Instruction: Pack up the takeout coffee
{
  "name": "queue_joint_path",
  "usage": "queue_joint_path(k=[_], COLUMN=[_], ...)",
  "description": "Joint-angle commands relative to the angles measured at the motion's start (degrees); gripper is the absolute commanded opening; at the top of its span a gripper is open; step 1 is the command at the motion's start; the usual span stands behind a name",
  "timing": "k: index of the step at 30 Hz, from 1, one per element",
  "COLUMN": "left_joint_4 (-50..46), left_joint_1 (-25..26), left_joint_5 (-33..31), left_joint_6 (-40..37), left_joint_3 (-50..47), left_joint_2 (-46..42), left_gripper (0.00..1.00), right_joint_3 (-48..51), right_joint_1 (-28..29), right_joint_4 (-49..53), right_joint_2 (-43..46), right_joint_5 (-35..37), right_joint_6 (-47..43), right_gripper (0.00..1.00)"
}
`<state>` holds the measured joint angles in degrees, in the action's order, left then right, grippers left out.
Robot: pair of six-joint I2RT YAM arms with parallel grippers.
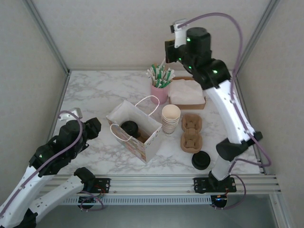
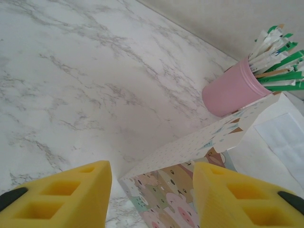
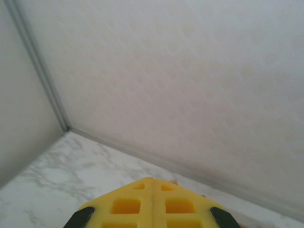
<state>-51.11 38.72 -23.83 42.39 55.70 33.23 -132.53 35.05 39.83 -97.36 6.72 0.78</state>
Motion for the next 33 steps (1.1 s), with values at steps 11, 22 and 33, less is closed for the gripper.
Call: queue_joint_path(k=[11, 22, 33], left_joint_4=[6.31, 12.0, 7.97], left_joint_1=[0.41, 0.44, 1.01], left_joint_5=[2.01, 13.59, 19.85], left_joint_6=[3.35, 4.77, 2.02], left_joint_3=[4.35, 12.89, 16.62], left_joint_2=[-4.4, 8.27, 13.17], left_gripper=[0.51, 0.48, 0.47], right_joint_3=[26.78, 41.25, 47.36], right_joint_1=[0.28, 1.74, 8.9], right_joint_4=[-11.75, -14.11, -10.3], right_joint_2=[31.09, 42.42, 38.09], right_joint_5=[-22.84, -34.09, -31.63], right_joint_6=[3.97, 10.78, 13.4], right_gripper=[0.0, 0.0, 0.0])
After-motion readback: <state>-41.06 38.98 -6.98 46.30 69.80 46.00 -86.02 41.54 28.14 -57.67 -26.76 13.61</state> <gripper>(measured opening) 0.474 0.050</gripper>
